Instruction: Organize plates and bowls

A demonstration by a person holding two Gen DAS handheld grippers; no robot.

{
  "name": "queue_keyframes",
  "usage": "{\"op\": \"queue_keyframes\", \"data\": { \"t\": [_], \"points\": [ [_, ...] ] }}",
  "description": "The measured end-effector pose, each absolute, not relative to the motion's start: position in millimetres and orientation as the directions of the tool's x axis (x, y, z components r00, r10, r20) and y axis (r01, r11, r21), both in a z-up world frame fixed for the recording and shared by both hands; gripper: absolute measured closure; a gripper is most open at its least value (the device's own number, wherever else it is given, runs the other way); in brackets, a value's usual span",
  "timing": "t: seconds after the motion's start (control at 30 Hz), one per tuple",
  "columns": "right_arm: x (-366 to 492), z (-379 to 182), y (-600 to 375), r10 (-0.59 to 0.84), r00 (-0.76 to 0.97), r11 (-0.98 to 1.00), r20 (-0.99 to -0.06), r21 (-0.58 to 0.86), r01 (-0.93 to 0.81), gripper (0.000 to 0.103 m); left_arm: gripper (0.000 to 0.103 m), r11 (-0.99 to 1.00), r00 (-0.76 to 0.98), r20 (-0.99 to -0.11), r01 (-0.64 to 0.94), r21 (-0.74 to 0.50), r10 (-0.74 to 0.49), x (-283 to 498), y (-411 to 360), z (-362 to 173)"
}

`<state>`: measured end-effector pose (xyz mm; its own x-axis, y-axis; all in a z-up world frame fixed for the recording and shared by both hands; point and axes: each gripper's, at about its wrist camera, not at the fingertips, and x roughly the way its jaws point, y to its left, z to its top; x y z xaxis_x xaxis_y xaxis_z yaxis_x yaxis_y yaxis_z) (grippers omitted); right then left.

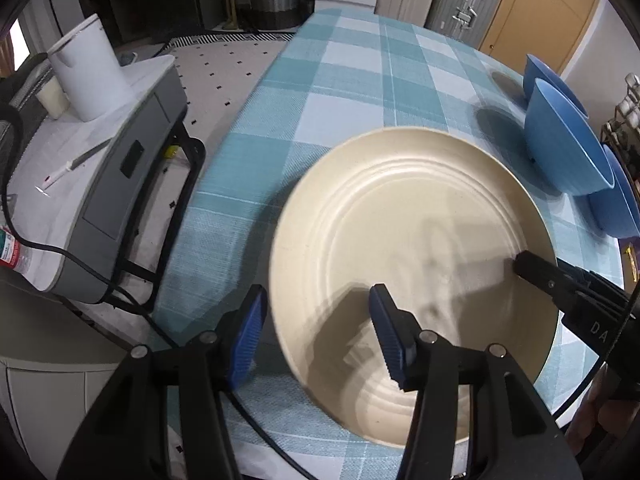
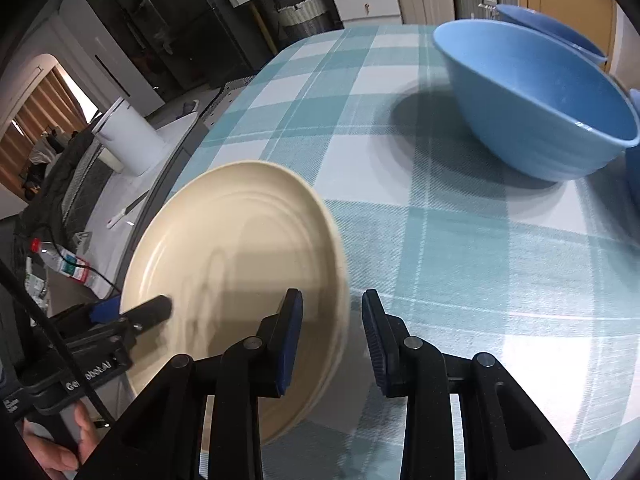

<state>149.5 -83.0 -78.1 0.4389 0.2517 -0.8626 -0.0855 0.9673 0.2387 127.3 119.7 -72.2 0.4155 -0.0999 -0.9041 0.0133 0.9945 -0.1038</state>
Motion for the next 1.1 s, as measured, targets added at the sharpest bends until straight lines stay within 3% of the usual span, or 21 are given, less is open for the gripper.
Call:
{"op": "queue_keyframes", "data": {
  "t": [0.13, 0.27, 0.43, 0.5, 0.6, 0.67, 0.73, 0.83, 1.1],
  "points": [
    [142, -72, -91, 0.212, 0.482, 0.977, -0.850, 0.195, -0.086, 0.054, 0.050, 0.995, 0.459, -0.886, -0.024, -0.095, -0.074, 124, 130, -63],
    [133, -59, -97, 0.214, 0.528, 0.977, -0.822, 0.178, -0.118, 0.048, 0.046, 0.995, 0.514, -0.858, -0.074, -0.071, -0.023, 117, 138, -49],
    [112, -35, -106, 0.226, 0.635, 0.974, -0.739, 0.148, -0.174, 0.019, 0.046, 0.996, 0.588, -0.809, -0.061, -0.070, -0.021, 105, 131, -28],
    [102, -25, -109, 0.223, 0.676, 0.973, -0.702, 0.120, -0.196, 0.013, 0.046, 0.997, 0.611, -0.791, -0.040, -0.068, -0.029, 101, 123, -21],
    [83, -9, -116, 0.221, 0.753, 0.972, -0.619, 0.080, -0.219, 0.012, 0.045, 0.996, 0.660, -0.747, 0.022, -0.084, -0.078, 91, 106, -9],
    [72, -1, -120, 0.201, 0.795, 0.976, -0.573, 0.046, -0.214, 0.007, 0.036, 0.995, 0.681, -0.726, 0.053, -0.081, -0.095, 87, 92, -1],
    [63, 8, -126, 0.180, 0.825, 0.979, -0.536, 0.019, -0.201, 0.005, 0.006, 0.992, 0.718, -0.685, 0.074, -0.099, -0.122, 81, 79, 9],
    [49, 20, -140, 0.150, 0.872, 0.986, -0.466, 0.005, -0.167, 0.001, 0.004, 0.984, 0.783, -0.596, 0.121, -0.132, -0.177, 69, 62, 27],
    [22, 44, -178, 0.069, 0.937, 0.997, -0.342, -0.010, -0.077, 0.001, 0.003, 0.964, 0.822, -0.503, 0.241, -0.116, -0.266, 61, -6, 54]
  ]
}}
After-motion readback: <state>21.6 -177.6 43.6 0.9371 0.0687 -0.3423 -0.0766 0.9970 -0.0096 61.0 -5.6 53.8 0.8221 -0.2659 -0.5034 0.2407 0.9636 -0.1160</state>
